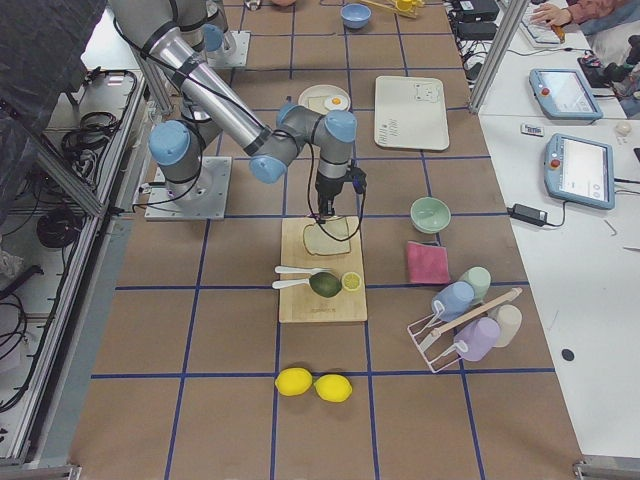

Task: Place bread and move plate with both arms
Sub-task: 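Lift the bread slice with the right gripper and carry it to the plate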

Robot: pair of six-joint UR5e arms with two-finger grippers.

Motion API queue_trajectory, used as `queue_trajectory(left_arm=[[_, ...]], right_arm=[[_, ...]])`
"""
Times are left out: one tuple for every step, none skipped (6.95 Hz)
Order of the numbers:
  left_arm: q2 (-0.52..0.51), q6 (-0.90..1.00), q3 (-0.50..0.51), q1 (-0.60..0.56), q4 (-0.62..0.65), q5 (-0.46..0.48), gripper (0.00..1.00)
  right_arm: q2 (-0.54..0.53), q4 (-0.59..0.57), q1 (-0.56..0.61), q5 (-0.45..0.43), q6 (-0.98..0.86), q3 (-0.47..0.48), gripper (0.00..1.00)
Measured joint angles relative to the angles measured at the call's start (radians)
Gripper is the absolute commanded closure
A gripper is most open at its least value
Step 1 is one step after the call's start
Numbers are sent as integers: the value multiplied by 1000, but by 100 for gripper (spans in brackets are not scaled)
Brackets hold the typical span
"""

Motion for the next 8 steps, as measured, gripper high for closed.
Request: queue_trajectory(left_arm=[[0,0,1,0,1,0,0],[0,0,0,0,1,1,0],[1,1,-2,0,0,2,0],[2,2,-2,0,0,4,0],[4,2,-1,2,0,7,0],[7,1,1,3,7,10,0],[11,-4,4,4,22,10,0],[14,-12,7,5,31,8,0]], right_arm=[[-24,95,29,-1,27,-65,100],[-35,221,69,-1,70,-157,100],[-35,359,126,2,131,-266,100],[-26,465,193,8,211,-359,100],[-15,529,284,23,311,-427,100],[-9,562,396,50,419,-464,100],[4,577,515,90,557,-481,100],[25,559,633,138,697,-487,100]])
